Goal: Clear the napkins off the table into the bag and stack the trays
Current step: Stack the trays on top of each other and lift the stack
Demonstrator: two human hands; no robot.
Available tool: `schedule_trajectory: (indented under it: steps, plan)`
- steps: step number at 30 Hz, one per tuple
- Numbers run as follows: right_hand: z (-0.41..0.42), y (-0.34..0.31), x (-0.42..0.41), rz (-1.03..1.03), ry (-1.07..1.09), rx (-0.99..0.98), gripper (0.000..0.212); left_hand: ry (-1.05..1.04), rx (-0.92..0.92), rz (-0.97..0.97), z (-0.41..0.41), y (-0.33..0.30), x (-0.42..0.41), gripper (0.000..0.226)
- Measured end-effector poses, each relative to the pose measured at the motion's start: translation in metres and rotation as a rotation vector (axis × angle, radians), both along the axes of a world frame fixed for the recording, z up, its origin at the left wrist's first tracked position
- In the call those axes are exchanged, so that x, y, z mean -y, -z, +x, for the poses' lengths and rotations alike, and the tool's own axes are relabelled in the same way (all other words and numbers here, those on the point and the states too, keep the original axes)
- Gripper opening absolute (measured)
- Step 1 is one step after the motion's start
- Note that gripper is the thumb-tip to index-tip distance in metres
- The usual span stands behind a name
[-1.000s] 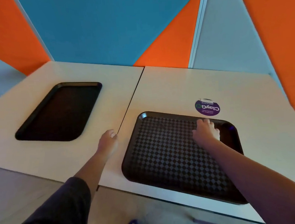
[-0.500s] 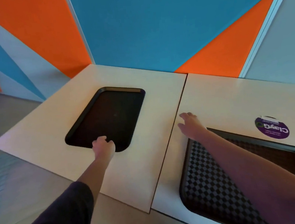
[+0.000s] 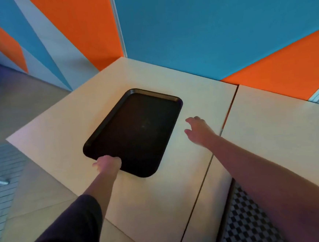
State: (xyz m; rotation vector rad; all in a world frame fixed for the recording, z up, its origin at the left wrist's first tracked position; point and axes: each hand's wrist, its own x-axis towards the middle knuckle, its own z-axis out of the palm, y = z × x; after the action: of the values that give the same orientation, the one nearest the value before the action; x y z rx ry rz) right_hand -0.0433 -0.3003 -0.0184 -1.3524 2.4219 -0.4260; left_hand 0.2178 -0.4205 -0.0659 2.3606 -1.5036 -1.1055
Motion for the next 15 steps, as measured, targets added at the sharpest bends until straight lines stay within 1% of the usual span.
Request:
schedule_trajectory:
  steps: [4,5,9,12,15]
  plan:
    - [-0.012,0.004,0.031,-0.002,-0.044,0.001,0.044,0.042,0.041,-0.001,0.003,0.014,0.013,0.050]
    - [-0.014,0.005,0.039,-0.001,-0.044,0.004,0.044,0.058,0.049,-0.014,0.004,0.019,0.017,0.052]
    - [-0.020,0.010,0.064,0.025,-0.046,0.005,0.042,-0.039,-0.008,-0.015,0.010,0.021,0.030,0.073]
    - [-0.021,0.015,0.074,0.025,-0.022,0.015,0.042,-0.003,0.032,-0.010,0.018,0.016,0.045,0.073]
    - [-0.021,0.023,0.076,0.042,0.025,0.023,0.042,0.065,0.118,-0.020,0.025,0.014,0.062,0.071]
